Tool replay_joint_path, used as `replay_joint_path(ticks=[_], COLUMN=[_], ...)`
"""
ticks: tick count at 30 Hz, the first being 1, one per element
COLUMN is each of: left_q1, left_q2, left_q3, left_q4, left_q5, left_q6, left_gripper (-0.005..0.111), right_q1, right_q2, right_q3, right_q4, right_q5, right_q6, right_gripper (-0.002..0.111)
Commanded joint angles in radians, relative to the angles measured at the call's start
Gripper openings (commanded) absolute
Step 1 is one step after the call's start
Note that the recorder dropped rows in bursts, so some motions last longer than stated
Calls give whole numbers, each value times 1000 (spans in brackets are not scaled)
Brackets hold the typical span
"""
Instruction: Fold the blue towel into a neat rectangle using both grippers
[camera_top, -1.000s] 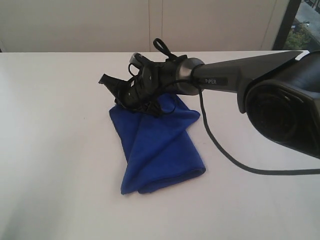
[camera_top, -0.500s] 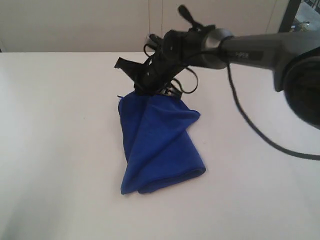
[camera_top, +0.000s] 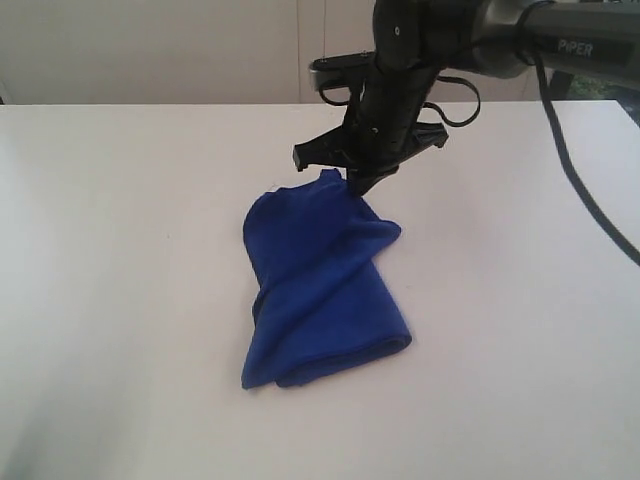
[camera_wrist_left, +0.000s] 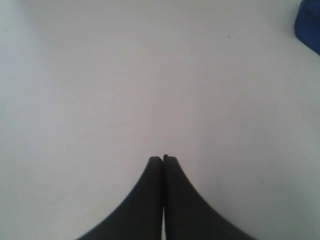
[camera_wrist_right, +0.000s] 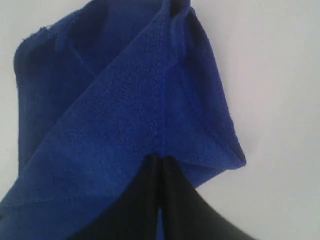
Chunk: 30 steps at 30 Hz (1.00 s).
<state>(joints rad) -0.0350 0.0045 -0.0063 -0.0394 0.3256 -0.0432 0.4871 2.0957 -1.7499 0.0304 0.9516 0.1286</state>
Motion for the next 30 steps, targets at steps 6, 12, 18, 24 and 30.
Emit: replay_joint_path(ticks=[6,12,18,24,30], left_q1=[-7,-7,-7,-7,-7], left_q2=[-4,-4,-4,-4,-4], left_q3=[6,6,6,6,6], left_q4=[-5,-5,-5,-5,-2], left_q5=[11,11,11,11,11], left_q6=[-3,-3,-3,-3,-3], left_gripper=[0,0,0,0,0], right_q1=[-9,-9,-9,-9,-9], right_q2=[-9,-9,-9,-9,-9], right_q3=[10,10,10,10,10], right_q4=[-30,-30,-30,-30,-30], right_q5=[10,11,9,-8,-12], right_q6=[-20,-33,-47,-47,-47], right_gripper=[0,0,0,0,0])
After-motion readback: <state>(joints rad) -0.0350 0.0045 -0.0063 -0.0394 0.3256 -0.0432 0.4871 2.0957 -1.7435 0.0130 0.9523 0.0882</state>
